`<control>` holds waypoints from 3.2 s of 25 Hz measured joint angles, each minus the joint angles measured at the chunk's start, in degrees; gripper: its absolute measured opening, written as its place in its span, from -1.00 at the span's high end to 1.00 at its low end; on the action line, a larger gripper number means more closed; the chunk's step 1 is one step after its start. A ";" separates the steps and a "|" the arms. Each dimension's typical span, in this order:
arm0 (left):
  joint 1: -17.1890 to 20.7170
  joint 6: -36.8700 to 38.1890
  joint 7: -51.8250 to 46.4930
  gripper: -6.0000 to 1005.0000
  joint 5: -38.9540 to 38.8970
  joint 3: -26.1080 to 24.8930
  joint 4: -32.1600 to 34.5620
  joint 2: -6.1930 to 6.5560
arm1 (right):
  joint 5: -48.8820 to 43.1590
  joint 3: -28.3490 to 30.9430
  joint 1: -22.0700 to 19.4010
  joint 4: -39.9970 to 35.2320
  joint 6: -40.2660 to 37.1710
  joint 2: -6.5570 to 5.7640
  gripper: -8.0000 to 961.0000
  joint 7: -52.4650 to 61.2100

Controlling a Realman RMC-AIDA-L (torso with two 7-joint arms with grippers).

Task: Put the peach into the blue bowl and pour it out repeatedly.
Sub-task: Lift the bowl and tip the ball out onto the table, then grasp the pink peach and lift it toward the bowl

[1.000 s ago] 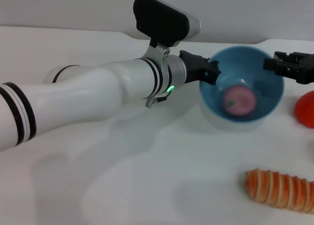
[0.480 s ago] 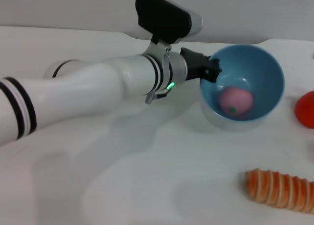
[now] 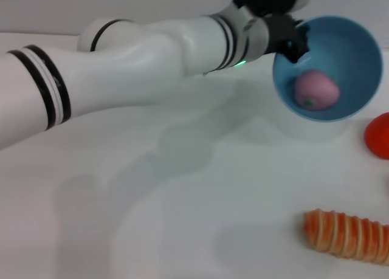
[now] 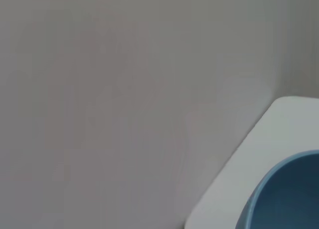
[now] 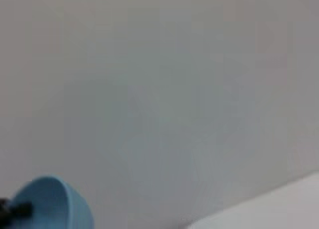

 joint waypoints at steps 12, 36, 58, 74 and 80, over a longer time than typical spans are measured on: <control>1.50 -5.63 11.44 0.99 24.65 7.71 7.40 -0.10 | 0.11 7.04 -3.13 8.42 2.21 0.20 0.02 -4.84; 7.47 -18.98 36.43 0.99 24.20 15.00 9.80 -0.11 | 0.08 6.71 -1.21 12.23 2.05 -0.01 0.02 -4.36; 7.42 -6.85 -0.51 0.99 -8.94 2.19 3.63 0.39 | -29.99 -9.64 16.32 -3.33 2.28 -0.24 0.13 25.76; 11.91 -4.91 -6.77 0.99 -13.34 2.75 3.58 0.45 | -34.76 -22.79 28.41 3.35 18.29 0.23 0.20 32.10; 12.29 -5.36 -6.80 0.99 -13.38 2.78 3.54 0.38 | -34.74 -26.41 30.94 7.92 24.08 0.36 0.23 31.60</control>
